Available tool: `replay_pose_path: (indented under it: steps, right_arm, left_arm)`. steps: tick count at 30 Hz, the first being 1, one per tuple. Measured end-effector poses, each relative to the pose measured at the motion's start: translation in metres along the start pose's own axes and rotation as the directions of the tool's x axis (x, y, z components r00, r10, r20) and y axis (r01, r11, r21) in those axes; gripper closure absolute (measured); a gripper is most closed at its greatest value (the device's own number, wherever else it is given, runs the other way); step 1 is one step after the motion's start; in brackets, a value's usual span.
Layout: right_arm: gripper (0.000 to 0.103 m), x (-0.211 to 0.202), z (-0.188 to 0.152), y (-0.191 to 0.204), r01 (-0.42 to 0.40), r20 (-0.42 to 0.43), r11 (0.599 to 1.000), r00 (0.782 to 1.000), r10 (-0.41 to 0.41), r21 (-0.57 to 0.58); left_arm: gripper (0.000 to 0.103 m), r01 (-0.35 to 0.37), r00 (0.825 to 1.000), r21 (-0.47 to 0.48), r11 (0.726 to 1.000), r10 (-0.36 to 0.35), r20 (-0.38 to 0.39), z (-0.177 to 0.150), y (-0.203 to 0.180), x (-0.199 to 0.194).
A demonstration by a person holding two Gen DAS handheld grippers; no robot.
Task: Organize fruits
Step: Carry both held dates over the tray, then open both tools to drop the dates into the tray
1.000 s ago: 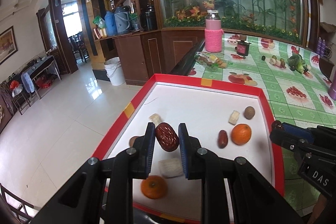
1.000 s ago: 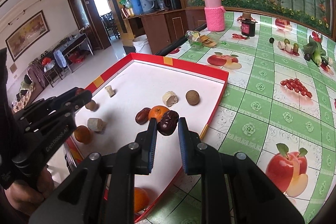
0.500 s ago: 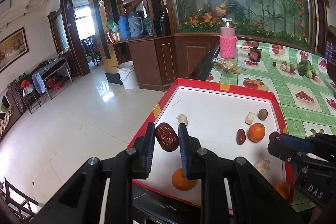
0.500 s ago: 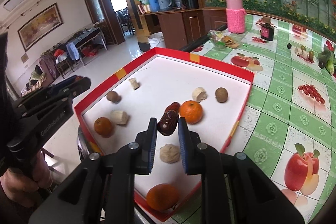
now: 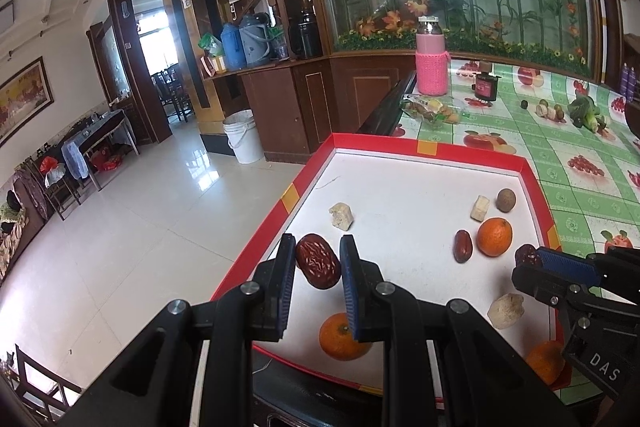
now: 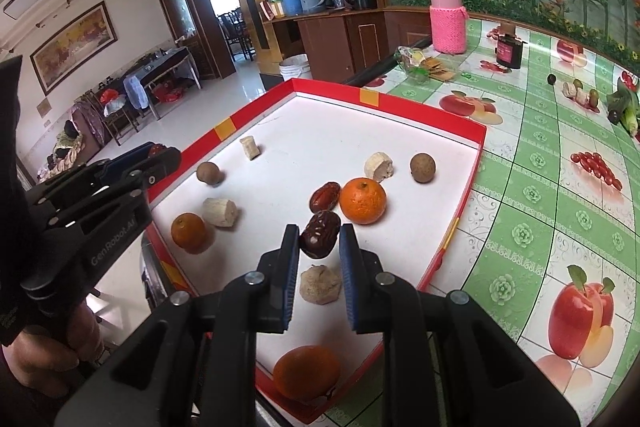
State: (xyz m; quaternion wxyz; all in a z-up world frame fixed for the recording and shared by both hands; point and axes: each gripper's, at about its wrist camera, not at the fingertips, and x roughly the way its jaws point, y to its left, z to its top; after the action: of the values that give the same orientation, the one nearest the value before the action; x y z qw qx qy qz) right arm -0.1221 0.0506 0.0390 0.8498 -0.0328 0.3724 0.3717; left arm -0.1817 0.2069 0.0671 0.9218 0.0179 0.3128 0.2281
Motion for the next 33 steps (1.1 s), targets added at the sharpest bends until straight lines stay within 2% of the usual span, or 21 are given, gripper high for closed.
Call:
replay_pose_path:
  steps: [22, 24, 26, 28, 30, 33]
  right_arm:
    - [0.08, 0.025, -0.002, -0.016, 0.048, -0.096, 0.998, 0.994, -0.043, 0.051]
    - [0.08, 0.025, -0.002, -0.018, 0.054, -0.103, 0.997, 0.994, -0.049, 0.052]
    - [0.079, 0.025, -0.002, -0.018, 0.054, -0.108, 0.997, 0.993, -0.048, 0.051]
    - [0.074, 0.022, -0.002, -0.018, 0.055, -0.106, 0.997, 0.993, -0.049, 0.049]
    - [0.059, 0.018, -0.001, -0.019, 0.052, -0.093, 0.997, 0.995, -0.047, 0.051]
    - [0.055, 0.004, 0.003, -0.019, 0.047, -0.039, 0.998, 0.998, -0.045, 0.05]
  left_arm:
    - [0.081, 0.004, 0.996, 0.019, 1.0, -0.002, -0.092, -0.014, -0.003, 0.02]
    - [0.074, -0.006, 0.996, 0.023, 1.0, 0.008, -0.09, -0.014, -0.004, 0.019]
    - [0.051, -0.011, 0.996, 0.017, 1.0, 0.012, -0.084, -0.012, -0.002, 0.017]
    - [0.038, -0.016, 0.997, 0.01, 1.0, 0.016, -0.074, -0.011, -0.002, 0.013]
    - [0.036, -0.017, 0.998, 0.009, 1.0, 0.017, -0.063, -0.009, -0.002, 0.01]
    - [0.025, -0.014, 0.999, 0.007, 1.0, 0.015, -0.045, -0.005, -0.003, 0.004]
